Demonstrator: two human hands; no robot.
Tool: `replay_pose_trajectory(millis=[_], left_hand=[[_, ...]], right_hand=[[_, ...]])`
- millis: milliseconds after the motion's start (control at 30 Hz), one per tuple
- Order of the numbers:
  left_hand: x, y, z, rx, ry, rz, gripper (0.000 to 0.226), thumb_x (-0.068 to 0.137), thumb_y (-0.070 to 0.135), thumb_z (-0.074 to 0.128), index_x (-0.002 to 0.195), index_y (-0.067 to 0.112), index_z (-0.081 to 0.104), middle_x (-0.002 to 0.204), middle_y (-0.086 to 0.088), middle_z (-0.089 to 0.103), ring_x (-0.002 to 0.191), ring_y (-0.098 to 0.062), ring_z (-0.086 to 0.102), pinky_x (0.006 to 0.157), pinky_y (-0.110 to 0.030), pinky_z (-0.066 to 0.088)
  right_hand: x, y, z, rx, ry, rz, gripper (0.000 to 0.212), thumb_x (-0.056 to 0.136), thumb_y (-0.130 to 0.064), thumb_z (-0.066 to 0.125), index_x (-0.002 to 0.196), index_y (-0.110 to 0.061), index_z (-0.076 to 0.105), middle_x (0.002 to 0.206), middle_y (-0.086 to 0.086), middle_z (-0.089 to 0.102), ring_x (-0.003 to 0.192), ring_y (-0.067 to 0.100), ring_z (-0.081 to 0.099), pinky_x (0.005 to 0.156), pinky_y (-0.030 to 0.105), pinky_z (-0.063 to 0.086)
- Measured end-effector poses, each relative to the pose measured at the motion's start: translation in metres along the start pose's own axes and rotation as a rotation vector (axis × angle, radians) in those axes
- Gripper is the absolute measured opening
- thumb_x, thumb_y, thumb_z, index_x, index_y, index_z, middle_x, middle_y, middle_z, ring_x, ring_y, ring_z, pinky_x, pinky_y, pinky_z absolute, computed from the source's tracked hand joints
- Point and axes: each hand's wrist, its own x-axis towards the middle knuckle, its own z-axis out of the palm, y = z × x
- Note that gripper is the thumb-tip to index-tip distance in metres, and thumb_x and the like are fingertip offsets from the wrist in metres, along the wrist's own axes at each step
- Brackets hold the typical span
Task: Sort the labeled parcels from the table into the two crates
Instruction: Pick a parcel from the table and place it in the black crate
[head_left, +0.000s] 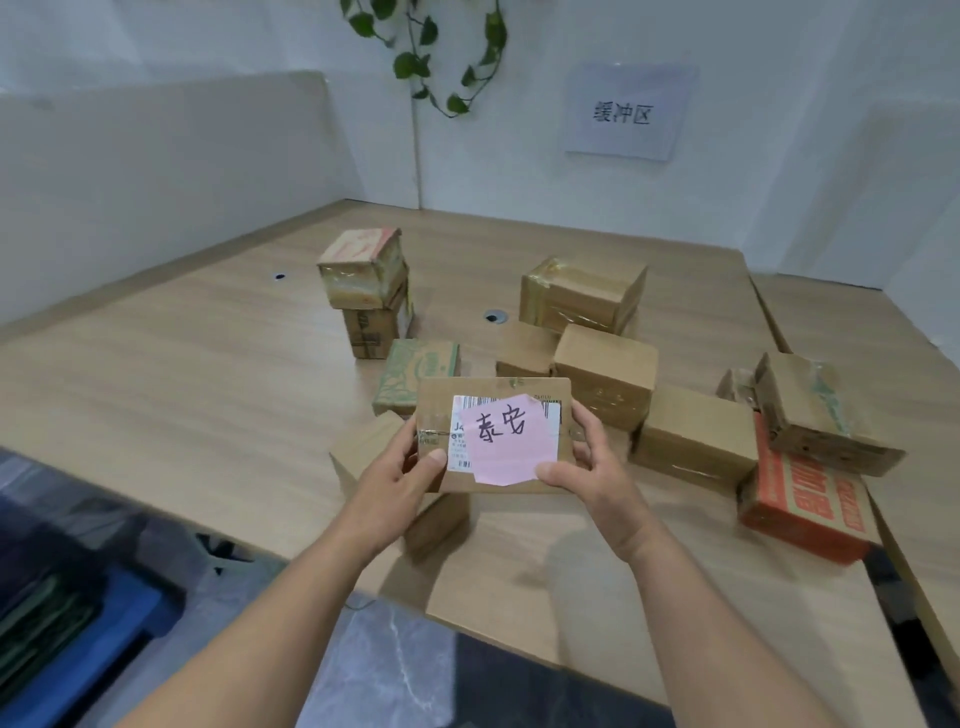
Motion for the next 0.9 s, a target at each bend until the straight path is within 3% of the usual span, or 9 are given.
replay_pose_trajectory(millis=[133, 267, 367, 467, 533, 633, 700, 900], left_hand=[[-0.008, 0.002, -0.041, -0.031, 0.062, 0.011, 0.045, 0.082, 0.039, 0.053, 0.127, 0.042, 0.052, 0.120, 0.013, 0.066, 0.115, -0.011, 0.060, 0.104, -0.047, 0.043], [-0.018, -0.001, -0.093, 0.004, 0.127, 0.007, 0.047, 0.076, 0.052, 0.052, 0.122, 0.055, 0.051, 0.119, 0.017, 0.065, 0.113, -0.009, 0.061, 0.102, -0.047, 0.045], [-0.032, -0.007, -0.140, 0.024, 0.172, 0.007, 0.057, 0.075, 0.057, 0.053, 0.132, 0.047, 0.047, 0.121, 0.018, 0.064, 0.111, -0.005, 0.061, 0.103, -0.043, 0.045], [-0.051, -0.016, -0.192, 0.072, 0.270, -0.016, 0.056, 0.084, 0.052, 0.056, 0.138, 0.040, 0.044, 0.126, 0.011, 0.062, 0.100, 0.002, 0.062, 0.098, -0.026, 0.046], [-0.066, -0.026, -0.227, 0.136, 0.344, -0.057, 0.051, 0.095, 0.039, 0.052, 0.144, 0.036, 0.038, 0.135, 0.006, 0.055, 0.100, 0.007, 0.057, 0.089, -0.013, 0.040], [-0.090, -0.044, -0.282, 0.273, 0.443, -0.127, 0.058, 0.096, 0.038, 0.051, 0.149, 0.031, 0.029, 0.142, 0.005, 0.047, 0.114, -0.001, 0.047, 0.093, -0.017, 0.033], [-0.107, -0.057, -0.318, 0.366, 0.500, -0.146, 0.061, 0.094, 0.038, 0.053, 0.149, 0.030, 0.028, 0.146, 0.003, 0.044, 0.122, -0.007, 0.047, 0.100, -0.023, 0.036], [-0.164, -0.089, -0.413, 0.611, 0.636, -0.241, 0.070, 0.090, 0.047, 0.056, 0.150, 0.032, 0.022, 0.149, 0.004, 0.039, 0.133, -0.015, 0.041, 0.105, -0.036, 0.040]], right_hand=[[0.015, -0.016, 0.038, -0.054, -0.089, 0.001, 0.087, 0.055, -0.033, 0.078, 0.127, -0.061, 0.038, 0.124, 0.004, 0.064, 0.121, 0.018, 0.055, 0.104, 0.039, 0.047], [0.029, -0.028, 0.091, -0.088, -0.127, -0.007, 0.092, 0.058, -0.027, 0.076, 0.137, -0.049, 0.036, 0.117, 0.004, 0.068, 0.111, 0.016, 0.063, 0.090, 0.028, 0.053], [0.040, -0.032, 0.139, -0.086, -0.172, -0.009, 0.092, 0.054, -0.029, 0.076, 0.137, -0.045, 0.040, 0.115, 0.009, 0.068, 0.112, 0.023, 0.062, 0.084, 0.023, 0.052], [0.051, -0.034, 0.194, -0.066, -0.222, 0.011, 0.086, 0.048, -0.033, 0.076, 0.128, -0.050, 0.047, 0.112, 0.012, 0.069, 0.112, 0.029, 0.061, 0.096, 0.037, 0.051], [0.055, -0.035, 0.233, -0.089, -0.262, 0.012, 0.082, 0.051, -0.031, 0.077, 0.125, -0.050, 0.049, 0.102, 0.007, 0.072, 0.102, 0.026, 0.065, 0.099, 0.039, 0.049], [0.060, -0.036, 0.288, -0.093, -0.298, 0.015, 0.076, 0.069, -0.010, 0.076, 0.134, -0.036, 0.048, 0.073, -0.009, 0.071, 0.075, 0.008, 0.066, 0.086, 0.029, 0.050], [0.061, -0.039, 0.327, -0.094, -0.328, 0.018, 0.077, 0.066, -0.008, 0.073, 0.133, -0.034, 0.046, 0.063, -0.013, 0.067, 0.066, 0.002, 0.064, 0.081, 0.027, 0.050], [0.059, -0.044, 0.445, -0.112, -0.489, 0.014, 0.083, 0.058, -0.019, 0.069, 0.136, -0.031, 0.047, 0.087, 0.005, 0.071, 0.077, 0.013, 0.067, 0.077, 0.025, 0.052]])
